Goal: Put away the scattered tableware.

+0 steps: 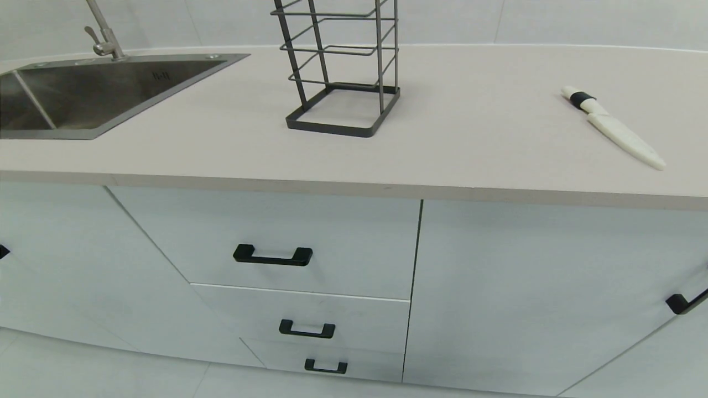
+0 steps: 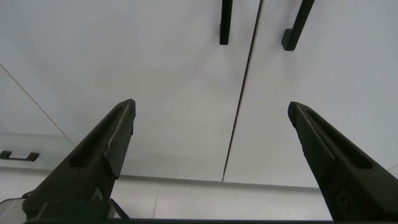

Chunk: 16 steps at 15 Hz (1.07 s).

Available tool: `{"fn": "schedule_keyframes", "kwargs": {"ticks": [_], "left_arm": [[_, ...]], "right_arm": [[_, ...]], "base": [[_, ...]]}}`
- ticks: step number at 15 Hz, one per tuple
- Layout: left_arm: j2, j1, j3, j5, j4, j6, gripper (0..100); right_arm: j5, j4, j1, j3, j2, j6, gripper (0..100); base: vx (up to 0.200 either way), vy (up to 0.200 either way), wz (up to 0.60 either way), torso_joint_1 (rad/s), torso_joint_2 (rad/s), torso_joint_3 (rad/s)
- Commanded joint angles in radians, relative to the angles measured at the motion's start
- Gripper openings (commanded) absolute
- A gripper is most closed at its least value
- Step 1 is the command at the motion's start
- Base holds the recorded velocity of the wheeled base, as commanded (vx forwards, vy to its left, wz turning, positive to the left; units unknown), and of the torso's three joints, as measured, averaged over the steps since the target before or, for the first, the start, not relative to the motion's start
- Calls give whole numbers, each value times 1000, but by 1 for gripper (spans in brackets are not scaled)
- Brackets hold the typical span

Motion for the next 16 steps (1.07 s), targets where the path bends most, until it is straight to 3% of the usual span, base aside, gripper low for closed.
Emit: {"fn": "schedule_keyframes", "kwargs": {"ticks": [1, 4, 6, 10, 11, 13, 16], "left_arm": [[1, 0, 0, 2, -1, 0, 100], [1, 0, 0, 41, -4, 3, 100], [1, 0, -3, 91, -7, 29, 100], [1, 0, -3, 87, -6, 29, 100], [1, 0, 0, 84, -6, 23, 100], [1, 0, 0, 19, -1, 10, 100], [1, 0, 0, -27, -1, 16, 100]], "right_arm": [[0, 0, 0, 0, 2, 0, 100], [0, 0, 0, 0, 2, 1, 100], [0, 1, 0, 0, 2, 3, 100], [0, 0, 0, 0, 2, 1, 100], [0, 1, 0, 0, 2, 1, 100], [0, 1, 0, 0, 2, 1, 100], [0, 0, 0, 0, 2, 1, 100]], "base": [[0, 0, 0, 242, -27, -110], [0, 0, 0, 256, -375, -229], [0, 0, 0, 171, -681, -186], [0, 0, 0, 228, -502, -204], [0, 0, 0, 144, -481, -222], [0, 0, 0, 97, -491, -220], [0, 0, 0, 359, -478, -229]]}}
